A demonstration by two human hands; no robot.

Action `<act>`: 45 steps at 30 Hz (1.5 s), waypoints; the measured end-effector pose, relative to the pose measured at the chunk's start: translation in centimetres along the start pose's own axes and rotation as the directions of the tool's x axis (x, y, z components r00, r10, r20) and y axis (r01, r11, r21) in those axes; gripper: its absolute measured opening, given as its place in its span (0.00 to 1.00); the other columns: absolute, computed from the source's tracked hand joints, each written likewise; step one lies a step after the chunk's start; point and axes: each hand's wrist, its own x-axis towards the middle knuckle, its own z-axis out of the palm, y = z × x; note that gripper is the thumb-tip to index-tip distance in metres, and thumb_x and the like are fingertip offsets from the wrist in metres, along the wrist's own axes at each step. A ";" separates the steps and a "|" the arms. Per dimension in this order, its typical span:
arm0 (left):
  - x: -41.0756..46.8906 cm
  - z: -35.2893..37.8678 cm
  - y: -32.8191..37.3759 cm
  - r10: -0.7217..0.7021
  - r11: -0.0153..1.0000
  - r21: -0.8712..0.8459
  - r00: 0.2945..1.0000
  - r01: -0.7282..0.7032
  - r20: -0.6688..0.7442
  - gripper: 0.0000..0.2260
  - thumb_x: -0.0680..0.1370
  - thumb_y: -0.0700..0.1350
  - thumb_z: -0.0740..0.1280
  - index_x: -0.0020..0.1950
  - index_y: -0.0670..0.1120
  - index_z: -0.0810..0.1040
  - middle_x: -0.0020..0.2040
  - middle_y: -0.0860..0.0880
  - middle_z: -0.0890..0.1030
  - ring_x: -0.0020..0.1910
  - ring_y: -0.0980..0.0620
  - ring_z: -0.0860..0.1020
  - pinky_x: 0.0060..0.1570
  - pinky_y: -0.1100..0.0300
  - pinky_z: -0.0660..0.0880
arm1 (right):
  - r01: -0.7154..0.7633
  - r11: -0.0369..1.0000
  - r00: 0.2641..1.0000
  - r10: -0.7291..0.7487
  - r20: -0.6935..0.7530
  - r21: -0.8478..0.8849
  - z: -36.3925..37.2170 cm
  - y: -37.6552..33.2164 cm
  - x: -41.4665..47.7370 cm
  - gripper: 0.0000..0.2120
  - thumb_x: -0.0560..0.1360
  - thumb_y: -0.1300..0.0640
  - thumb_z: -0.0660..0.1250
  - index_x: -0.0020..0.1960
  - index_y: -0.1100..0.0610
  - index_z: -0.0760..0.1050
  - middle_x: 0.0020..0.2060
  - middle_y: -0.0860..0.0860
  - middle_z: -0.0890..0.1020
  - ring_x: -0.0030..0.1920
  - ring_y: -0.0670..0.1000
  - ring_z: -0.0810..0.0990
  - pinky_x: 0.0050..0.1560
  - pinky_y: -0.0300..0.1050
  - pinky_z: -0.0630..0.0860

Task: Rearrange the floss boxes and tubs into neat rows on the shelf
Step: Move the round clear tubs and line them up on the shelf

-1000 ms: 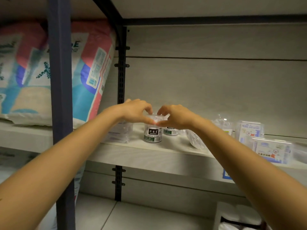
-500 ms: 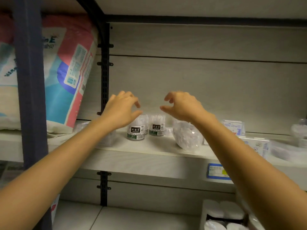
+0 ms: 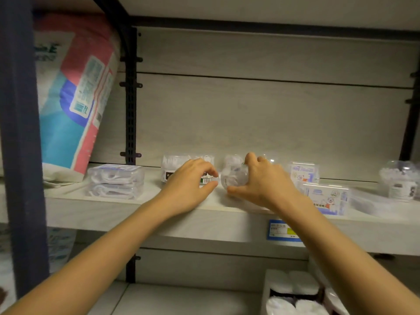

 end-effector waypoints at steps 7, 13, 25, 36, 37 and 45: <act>-0.6 -1.3 1.2 -0.023 0.945 -0.320 0.990 0.067 0.139 0.31 0.69 0.58 0.69 0.70 0.55 0.65 0.67 0.59 0.70 0.64 0.62 0.68 0.64 0.64 0.66 | -0.056 0.838 0.949 -0.125 0.291 0.542 -5.8 2.3 1.8 0.20 0.71 0.41 0.63 0.57 0.52 0.67 0.50 0.52 0.77 0.46 0.50 0.77 0.53 0.49 0.76; -1.2 -1.7 2.6 -0.040 0.842 -0.524 0.982 0.132 0.183 0.31 0.64 0.56 0.73 0.65 0.55 0.70 0.58 0.58 0.78 0.56 0.62 0.77 0.61 0.60 0.74 | -0.002 0.849 0.886 -0.244 0.395 0.529 -7.7 2.5 2.0 0.26 0.60 0.34 0.60 0.51 0.48 0.74 0.46 0.50 0.82 0.48 0.52 0.79 0.51 0.46 0.74; -1.0 -3.1 4.8 -0.111 0.794 -0.593 0.991 0.136 0.080 0.27 0.61 0.66 0.71 0.56 0.56 0.75 0.48 0.58 0.82 0.46 0.62 0.81 0.41 0.69 0.77 | 0.172 0.815 0.961 -0.263 0.089 0.554 -8.1 2.6 0.2 0.30 0.68 0.39 0.68 0.64 0.51 0.68 0.57 0.48 0.77 0.52 0.46 0.78 0.51 0.45 0.78; 3.0 1.4 13.9 -0.038 0.793 -0.609 0.999 0.028 -0.004 0.27 0.53 0.70 0.72 0.49 0.61 0.79 0.45 0.54 0.85 0.42 0.55 0.83 0.49 0.51 0.78 | 0.259 0.702 0.966 -0.204 -0.160 0.663 -10.1 12.4 -3.9 0.29 0.69 0.41 0.69 0.66 0.48 0.65 0.50 0.38 0.71 0.48 0.38 0.74 0.46 0.34 0.75; 3.5 2.2 15.2 -0.033 0.794 -0.607 0.999 0.028 0.003 0.28 0.53 0.70 0.72 0.49 0.61 0.79 0.46 0.53 0.85 0.42 0.54 0.83 0.49 0.51 0.77 | 0.265 0.698 0.964 -0.207 -0.167 0.665 -10.5 14.0 -4.2 0.28 0.69 0.42 0.69 0.65 0.48 0.66 0.48 0.36 0.71 0.47 0.37 0.74 0.45 0.32 0.74; 8.5 10.3 26.7 -0.086 0.814 -0.572 0.995 0.103 0.058 0.23 0.59 0.62 0.74 0.50 0.55 0.79 0.45 0.53 0.84 0.46 0.55 0.82 0.52 0.55 0.78 | 0.262 0.734 0.965 -0.219 -0.148 0.626 -13.3 28.7 -4.7 0.29 0.67 0.39 0.69 0.65 0.45 0.67 0.55 0.40 0.73 0.52 0.43 0.77 0.50 0.37 0.76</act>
